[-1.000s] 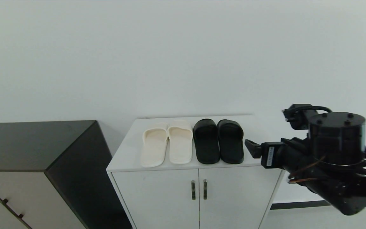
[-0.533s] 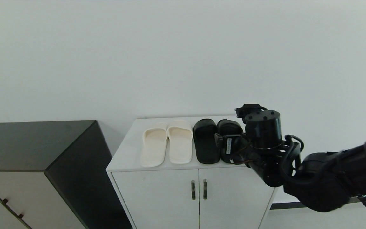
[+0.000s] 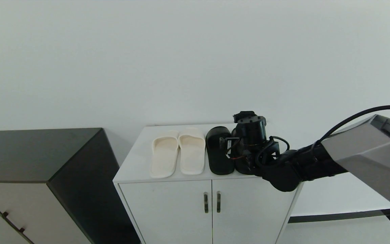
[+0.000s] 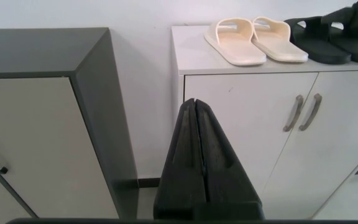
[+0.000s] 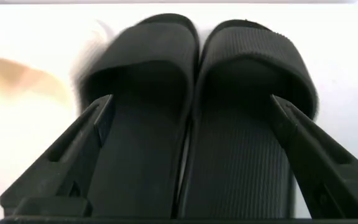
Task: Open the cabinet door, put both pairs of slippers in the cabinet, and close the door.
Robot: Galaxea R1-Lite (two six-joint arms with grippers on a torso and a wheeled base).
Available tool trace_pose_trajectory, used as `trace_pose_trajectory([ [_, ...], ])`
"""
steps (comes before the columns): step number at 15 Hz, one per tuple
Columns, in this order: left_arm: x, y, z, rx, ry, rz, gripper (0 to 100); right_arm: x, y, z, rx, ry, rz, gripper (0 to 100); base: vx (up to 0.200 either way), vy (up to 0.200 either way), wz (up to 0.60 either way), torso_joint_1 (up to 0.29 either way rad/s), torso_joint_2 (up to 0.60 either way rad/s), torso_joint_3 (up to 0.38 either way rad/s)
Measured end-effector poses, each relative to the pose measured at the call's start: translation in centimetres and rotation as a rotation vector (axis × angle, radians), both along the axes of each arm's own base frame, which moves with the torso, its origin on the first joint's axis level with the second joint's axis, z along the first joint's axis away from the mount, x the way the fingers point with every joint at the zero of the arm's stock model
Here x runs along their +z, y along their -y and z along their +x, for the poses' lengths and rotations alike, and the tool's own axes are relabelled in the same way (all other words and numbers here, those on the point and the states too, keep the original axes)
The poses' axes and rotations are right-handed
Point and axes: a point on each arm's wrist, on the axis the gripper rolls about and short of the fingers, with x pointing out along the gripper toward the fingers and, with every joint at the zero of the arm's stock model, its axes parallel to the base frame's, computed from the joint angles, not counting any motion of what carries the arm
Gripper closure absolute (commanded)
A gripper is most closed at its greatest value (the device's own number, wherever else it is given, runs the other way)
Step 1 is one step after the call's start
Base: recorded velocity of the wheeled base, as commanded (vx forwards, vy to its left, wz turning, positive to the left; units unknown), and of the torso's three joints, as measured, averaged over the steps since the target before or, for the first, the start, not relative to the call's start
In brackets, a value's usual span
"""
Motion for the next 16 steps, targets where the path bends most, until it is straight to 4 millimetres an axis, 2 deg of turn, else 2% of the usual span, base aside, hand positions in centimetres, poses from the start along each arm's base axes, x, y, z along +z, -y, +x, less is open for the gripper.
trace_pose_trajectory([
  [5,0.0,0.0,0.0,0.0,0.0,-0.001,100,-2.2,0.0,2.6,-0.003,-0.014,-0.017,0,0.0,0.0,0.0,0.0,0.0,0.0],
  [10,0.0,0.0,0.0,0.0,0.0,-0.001,100,-2.2,-0.5,4.2,0.001,0.027,-0.061,0,0.0,0.0,0.0,0.0,0.0,0.0],
  [11,0.0,0.0,0.0,0.0,0.0,-0.001,100,-2.4,-0.6,4.4,0.0,0.016,-0.07,100,0.0,0.0,0.0,0.0,0.0,0.0],
  [16,0.0,0.0,0.0,0.0,0.0,-0.004,100,-3.1,-0.7,5.0,-0.009,0.006,-0.073,100,0.0,0.0,0.0,0.0,0.0,0.0],
])
